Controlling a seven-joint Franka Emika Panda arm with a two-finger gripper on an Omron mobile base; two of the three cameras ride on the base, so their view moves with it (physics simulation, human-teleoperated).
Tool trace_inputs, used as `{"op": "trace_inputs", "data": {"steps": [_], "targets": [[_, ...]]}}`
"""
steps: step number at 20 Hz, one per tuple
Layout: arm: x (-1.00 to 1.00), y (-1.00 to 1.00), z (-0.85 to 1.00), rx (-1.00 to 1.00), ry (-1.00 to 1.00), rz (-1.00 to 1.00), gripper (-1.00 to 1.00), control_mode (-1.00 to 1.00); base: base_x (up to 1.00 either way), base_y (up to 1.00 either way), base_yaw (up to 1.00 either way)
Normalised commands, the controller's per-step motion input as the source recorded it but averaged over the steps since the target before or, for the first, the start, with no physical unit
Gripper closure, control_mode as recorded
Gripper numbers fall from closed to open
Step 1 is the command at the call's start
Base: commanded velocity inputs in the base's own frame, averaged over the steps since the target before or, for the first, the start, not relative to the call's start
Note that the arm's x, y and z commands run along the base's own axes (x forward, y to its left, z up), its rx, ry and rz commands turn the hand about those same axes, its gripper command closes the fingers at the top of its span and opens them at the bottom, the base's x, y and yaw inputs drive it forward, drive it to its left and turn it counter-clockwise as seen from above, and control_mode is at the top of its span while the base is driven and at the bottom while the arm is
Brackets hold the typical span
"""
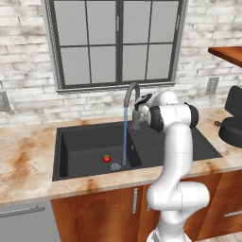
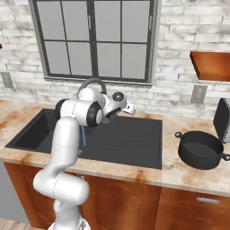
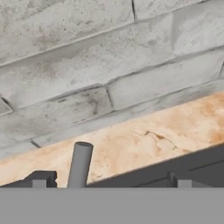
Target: Dump the tomato from the pot into the sink. Then turn on the water and wash the tomato. Then turn off the water and put the tomato back in the pot.
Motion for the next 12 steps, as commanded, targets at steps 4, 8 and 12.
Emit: {"op": "trace_inputs", "data": {"steps": [4,8,12], "targets": [[0.03,0.3,0.0,0.11,-0.07,-0.06,-1.0,-1.0,0.0,0.0,0.0],[0.03,0.39,0.06,0.23,-0.13,-0.2,-1.0,-1.0,0.0,0.0,0.0],[0.09,0.09,0.0,0.18,-0.04,-0.22,-1.0,-1.0,0.0,0.0,0.0]]}}
